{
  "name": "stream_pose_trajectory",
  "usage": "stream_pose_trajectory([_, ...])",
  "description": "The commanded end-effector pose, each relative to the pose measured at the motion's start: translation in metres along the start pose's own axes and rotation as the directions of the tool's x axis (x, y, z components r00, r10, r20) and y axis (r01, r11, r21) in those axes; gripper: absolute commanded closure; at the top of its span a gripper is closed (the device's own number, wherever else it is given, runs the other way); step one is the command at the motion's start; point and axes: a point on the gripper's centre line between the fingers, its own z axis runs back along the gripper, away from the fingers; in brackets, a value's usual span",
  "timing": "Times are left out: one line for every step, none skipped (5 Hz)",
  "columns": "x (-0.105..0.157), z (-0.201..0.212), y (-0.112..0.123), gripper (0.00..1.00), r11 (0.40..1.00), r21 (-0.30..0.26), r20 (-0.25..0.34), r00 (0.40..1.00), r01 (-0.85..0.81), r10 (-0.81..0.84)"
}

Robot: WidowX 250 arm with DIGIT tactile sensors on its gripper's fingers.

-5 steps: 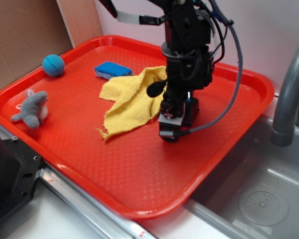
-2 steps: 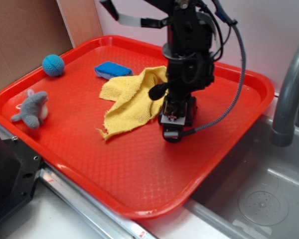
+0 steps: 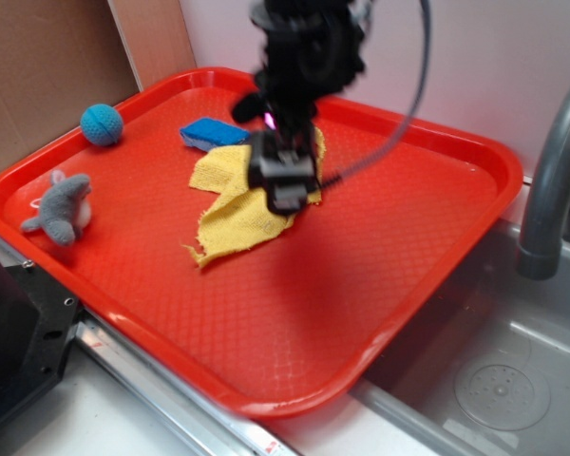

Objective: Grab the black box.

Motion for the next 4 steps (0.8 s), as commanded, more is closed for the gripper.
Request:
stream_pose_trajectory([-0.064, 0.069, 0.009, 1.0, 0.901, -0.105, 0.042, 0.904, -0.42, 0.426])
stream_pose_trajectory([-0.1, 0.083, 0.009, 1.0, 0.847, -0.081, 0.08, 0.844, -0.525, 0.53])
stream_pose_trajectory([-0.122, 0.085, 0.007, 1.0, 0.816, -0.055, 0.115, 0.808, -0.576, 0.578])
stream_pose_trajectory([-0.124, 0.08, 0.006, 1.0, 0.808, -0.085, 0.112, 0.801, -0.582, 0.589])
